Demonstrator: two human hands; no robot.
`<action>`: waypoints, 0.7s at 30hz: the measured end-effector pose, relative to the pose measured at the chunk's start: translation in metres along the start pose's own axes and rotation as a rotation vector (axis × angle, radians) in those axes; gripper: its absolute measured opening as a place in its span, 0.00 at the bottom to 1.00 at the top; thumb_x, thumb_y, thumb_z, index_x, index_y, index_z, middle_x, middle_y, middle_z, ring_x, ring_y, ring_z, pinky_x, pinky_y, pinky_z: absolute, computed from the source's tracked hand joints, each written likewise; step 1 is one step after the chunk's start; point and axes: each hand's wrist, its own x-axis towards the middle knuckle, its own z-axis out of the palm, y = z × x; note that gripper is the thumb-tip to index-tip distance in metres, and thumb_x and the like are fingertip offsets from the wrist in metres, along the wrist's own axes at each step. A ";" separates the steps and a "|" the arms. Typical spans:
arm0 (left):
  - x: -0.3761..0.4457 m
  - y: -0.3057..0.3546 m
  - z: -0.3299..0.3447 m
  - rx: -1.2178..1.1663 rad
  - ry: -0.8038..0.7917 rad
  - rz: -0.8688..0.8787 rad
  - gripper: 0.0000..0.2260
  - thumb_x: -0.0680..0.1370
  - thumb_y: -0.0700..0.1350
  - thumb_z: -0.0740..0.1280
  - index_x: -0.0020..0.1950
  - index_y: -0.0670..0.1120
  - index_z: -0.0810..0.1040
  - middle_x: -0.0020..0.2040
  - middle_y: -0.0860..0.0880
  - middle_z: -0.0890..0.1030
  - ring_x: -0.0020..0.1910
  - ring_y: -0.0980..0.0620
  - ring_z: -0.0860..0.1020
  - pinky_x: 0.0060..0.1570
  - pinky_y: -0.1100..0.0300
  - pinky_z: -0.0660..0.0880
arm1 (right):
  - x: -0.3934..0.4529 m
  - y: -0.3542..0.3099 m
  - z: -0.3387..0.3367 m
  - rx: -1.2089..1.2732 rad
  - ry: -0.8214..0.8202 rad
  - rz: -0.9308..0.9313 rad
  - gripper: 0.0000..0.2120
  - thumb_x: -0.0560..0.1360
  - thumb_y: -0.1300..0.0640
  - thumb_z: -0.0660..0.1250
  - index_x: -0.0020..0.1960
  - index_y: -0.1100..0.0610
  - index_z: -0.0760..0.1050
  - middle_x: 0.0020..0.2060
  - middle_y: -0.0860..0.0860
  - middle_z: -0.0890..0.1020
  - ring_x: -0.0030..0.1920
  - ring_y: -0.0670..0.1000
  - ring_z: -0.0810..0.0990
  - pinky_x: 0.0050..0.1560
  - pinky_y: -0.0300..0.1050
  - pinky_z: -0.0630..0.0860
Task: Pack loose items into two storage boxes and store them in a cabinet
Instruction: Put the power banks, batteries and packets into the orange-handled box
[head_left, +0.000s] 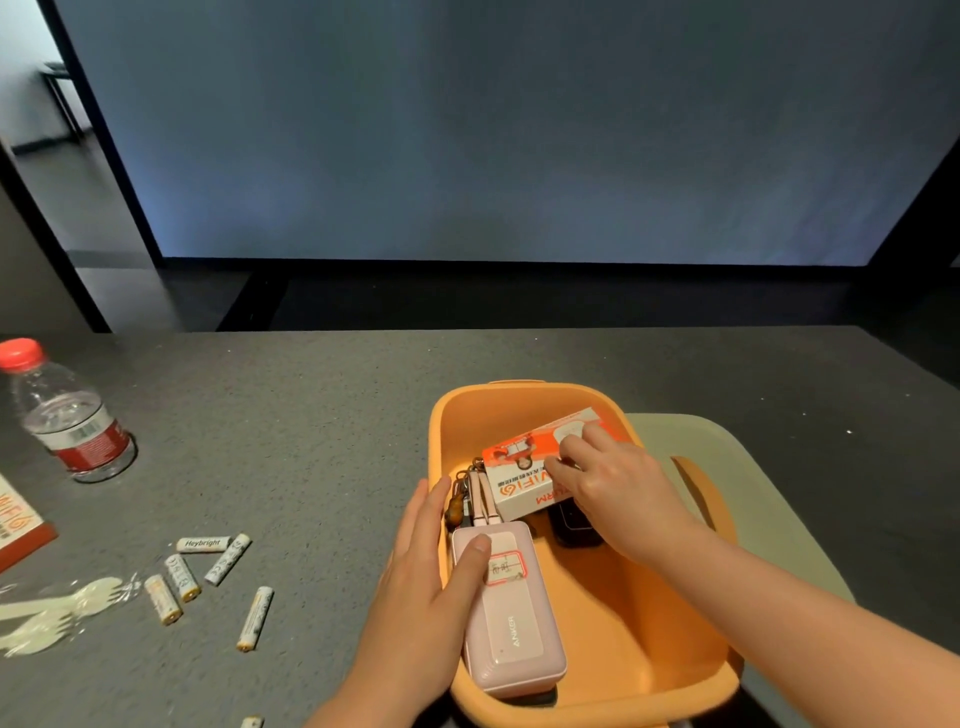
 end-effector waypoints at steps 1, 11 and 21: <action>0.000 0.000 0.000 0.004 0.001 0.002 0.30 0.72 0.69 0.53 0.73 0.67 0.51 0.75 0.66 0.51 0.73 0.62 0.55 0.72 0.54 0.57 | 0.003 -0.002 0.003 -0.008 -0.024 0.010 0.20 0.58 0.58 0.82 0.49 0.54 0.83 0.41 0.51 0.80 0.42 0.52 0.76 0.30 0.45 0.73; 0.000 -0.004 -0.001 -0.001 -0.006 0.034 0.29 0.73 0.69 0.55 0.73 0.67 0.52 0.75 0.66 0.51 0.72 0.66 0.54 0.69 0.60 0.56 | 0.014 0.006 0.006 0.270 -0.210 0.037 0.26 0.74 0.41 0.66 0.71 0.46 0.68 0.62 0.47 0.72 0.63 0.50 0.67 0.60 0.46 0.66; 0.001 -0.003 0.000 0.009 0.000 0.028 0.29 0.72 0.67 0.55 0.72 0.68 0.51 0.75 0.67 0.50 0.72 0.66 0.55 0.69 0.57 0.58 | 0.020 -0.003 0.022 0.556 -0.406 0.112 0.28 0.75 0.36 0.60 0.74 0.39 0.60 0.74 0.43 0.63 0.73 0.48 0.59 0.69 0.51 0.65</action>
